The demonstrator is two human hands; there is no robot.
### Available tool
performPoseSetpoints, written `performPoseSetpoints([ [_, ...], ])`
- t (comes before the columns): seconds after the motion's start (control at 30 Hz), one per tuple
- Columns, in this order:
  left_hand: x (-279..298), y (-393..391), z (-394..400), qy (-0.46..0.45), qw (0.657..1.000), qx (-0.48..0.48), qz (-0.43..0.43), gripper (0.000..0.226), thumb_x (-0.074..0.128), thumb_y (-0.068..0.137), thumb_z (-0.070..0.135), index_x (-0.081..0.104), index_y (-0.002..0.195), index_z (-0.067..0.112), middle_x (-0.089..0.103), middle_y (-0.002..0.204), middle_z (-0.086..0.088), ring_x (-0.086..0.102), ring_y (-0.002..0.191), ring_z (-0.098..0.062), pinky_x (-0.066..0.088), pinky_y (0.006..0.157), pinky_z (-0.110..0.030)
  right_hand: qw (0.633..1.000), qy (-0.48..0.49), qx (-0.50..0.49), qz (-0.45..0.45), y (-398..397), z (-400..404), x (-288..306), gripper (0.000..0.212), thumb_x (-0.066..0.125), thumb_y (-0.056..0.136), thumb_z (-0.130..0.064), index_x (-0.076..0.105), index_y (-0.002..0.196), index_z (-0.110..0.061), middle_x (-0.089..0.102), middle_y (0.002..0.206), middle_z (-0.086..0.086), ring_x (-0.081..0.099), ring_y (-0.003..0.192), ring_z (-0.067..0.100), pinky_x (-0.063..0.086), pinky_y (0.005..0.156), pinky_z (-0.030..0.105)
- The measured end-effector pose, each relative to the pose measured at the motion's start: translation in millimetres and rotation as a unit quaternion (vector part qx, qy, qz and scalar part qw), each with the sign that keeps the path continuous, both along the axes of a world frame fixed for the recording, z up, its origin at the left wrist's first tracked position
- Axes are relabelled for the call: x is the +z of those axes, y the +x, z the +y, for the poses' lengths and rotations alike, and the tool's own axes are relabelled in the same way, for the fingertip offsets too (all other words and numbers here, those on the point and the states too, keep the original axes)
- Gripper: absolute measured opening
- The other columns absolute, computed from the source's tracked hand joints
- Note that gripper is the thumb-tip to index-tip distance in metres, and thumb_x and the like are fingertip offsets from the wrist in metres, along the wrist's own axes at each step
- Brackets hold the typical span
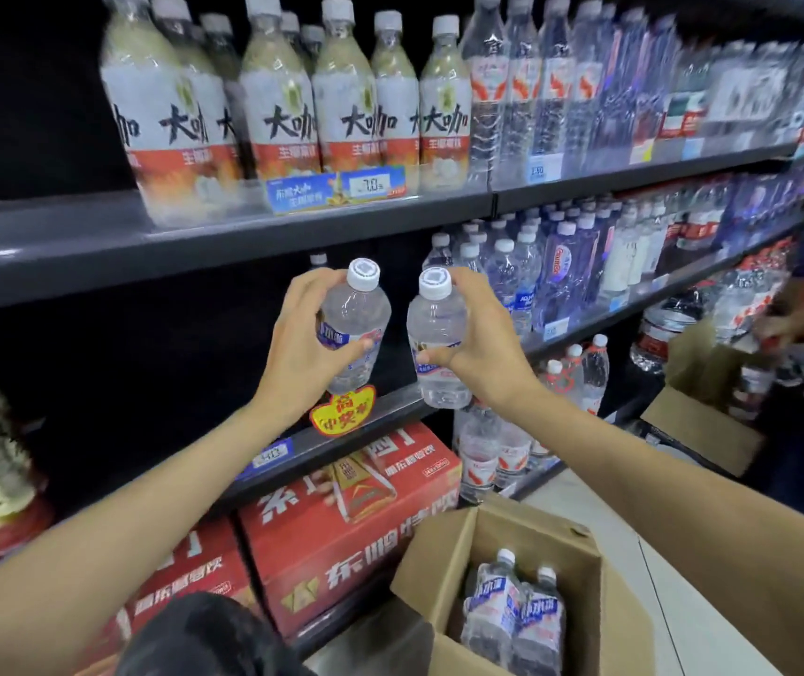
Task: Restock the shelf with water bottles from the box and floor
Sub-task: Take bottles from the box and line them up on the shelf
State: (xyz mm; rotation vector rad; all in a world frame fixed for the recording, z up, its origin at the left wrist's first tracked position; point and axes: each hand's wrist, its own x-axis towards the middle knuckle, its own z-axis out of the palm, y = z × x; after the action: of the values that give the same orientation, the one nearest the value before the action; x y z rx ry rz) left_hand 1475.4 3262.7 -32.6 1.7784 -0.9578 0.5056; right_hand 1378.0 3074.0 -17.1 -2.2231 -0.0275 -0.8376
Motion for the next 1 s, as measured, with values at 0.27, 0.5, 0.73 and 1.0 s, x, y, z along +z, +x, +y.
performPoseSetpoints([
  [0.27,-15.2,45.2,27.7,0.048,0.998,0.044,-0.027,0.068,0.083,0.07,0.01,0.052,0.13,0.016,0.045,0.129,0.001,0.041,0.123,0.003,0.035,0.107,-0.019,0.999,0.003,0.046,0.001,65.9,22.3,-5.8,0.074,0.084,0.063,0.004,0.047,0.121,-0.023,0.049,0.115,-0.009,0.043,0.101,0.0,0.034,0.078,-0.003],
  [0.5,-53.8,93.1,47.7,-0.005,0.99,0.133,0.053,0.069,0.084,0.066,0.012,0.052,0.127,0.017,0.042,0.123,0.008,0.047,0.118,-0.01,0.045,0.102,-0.038,0.998,-0.005,0.063,0.002,126.2,45.4,-28.9,0.073,0.082,0.06,0.004,0.046,0.116,-0.028,0.053,0.111,-0.01,0.053,0.104,0.013,0.052,0.086,0.036],
  [0.73,-81.7,130.1,65.9,-0.014,0.971,0.219,0.093,0.071,0.087,0.064,0.02,0.051,0.126,0.02,0.044,0.127,0.004,0.047,0.116,-0.008,0.048,0.099,-0.039,0.992,0.053,0.102,0.054,181.1,69.2,-54.2,0.066,0.075,0.067,0.006,0.046,0.117,-0.025,0.054,0.103,-0.007,0.059,0.097,0.013,0.056,0.082,0.039],
  [1.0,-91.0,160.6,80.1,-0.053,0.959,0.215,0.179,0.069,0.088,0.061,0.023,0.045,0.115,0.03,0.055,0.115,0.009,0.057,0.104,0.002,0.049,0.089,-0.02,0.983,0.061,0.14,0.104,234.4,87.4,-73.3,0.057,0.067,0.071,0.009,0.046,0.116,-0.019,0.057,0.104,-0.001,0.062,0.093,0.018,0.058,0.078,0.044],
])
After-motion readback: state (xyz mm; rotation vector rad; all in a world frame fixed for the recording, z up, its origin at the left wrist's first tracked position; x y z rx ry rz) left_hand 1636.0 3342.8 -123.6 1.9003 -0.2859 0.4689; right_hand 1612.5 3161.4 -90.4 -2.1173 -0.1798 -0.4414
